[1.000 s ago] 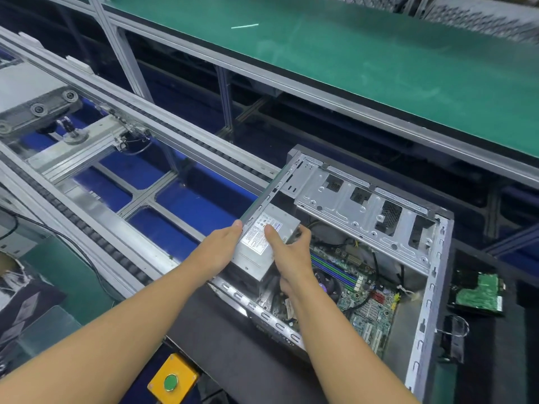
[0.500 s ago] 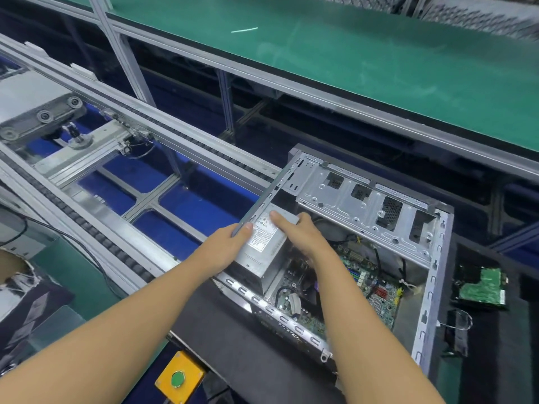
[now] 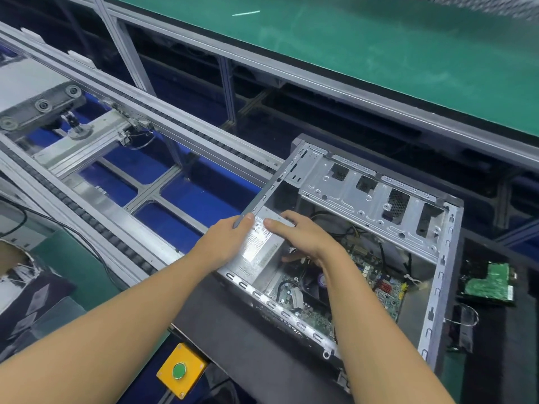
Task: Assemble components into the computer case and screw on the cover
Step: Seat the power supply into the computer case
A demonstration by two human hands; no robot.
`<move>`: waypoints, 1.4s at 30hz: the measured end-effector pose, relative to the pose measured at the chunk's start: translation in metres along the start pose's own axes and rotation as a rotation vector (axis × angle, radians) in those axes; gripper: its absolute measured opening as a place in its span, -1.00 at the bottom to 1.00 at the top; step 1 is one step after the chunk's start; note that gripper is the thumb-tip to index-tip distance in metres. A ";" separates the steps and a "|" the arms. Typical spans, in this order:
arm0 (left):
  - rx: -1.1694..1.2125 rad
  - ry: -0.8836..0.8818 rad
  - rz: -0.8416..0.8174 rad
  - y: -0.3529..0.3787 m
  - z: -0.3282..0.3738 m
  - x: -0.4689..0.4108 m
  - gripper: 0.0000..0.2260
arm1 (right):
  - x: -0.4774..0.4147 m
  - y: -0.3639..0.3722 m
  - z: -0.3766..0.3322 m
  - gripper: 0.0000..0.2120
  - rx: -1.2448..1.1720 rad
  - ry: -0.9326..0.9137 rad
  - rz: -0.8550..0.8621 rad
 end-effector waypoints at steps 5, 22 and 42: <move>-0.006 0.002 -0.014 0.002 -0.004 -0.003 -0.58 | 0.000 0.003 -0.003 -0.58 0.231 -0.112 0.030; 0.003 -0.015 -0.021 0.000 -0.001 -0.004 -0.42 | -0.016 -0.002 0.004 -0.74 0.180 -0.045 -0.153; 0.327 -0.108 -0.242 -0.011 0.001 0.015 -0.49 | -0.014 0.009 0.011 -0.56 -0.020 -0.039 -0.059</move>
Point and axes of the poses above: each hand's wrist, its own x-axis away from the middle knuckle, its own y-axis out of the palm, z = x × y, the point moved 4 cm from there along -x, towards the middle knuckle, and after that the axes turned 12 degrees about -x, right-handed, at the moved point
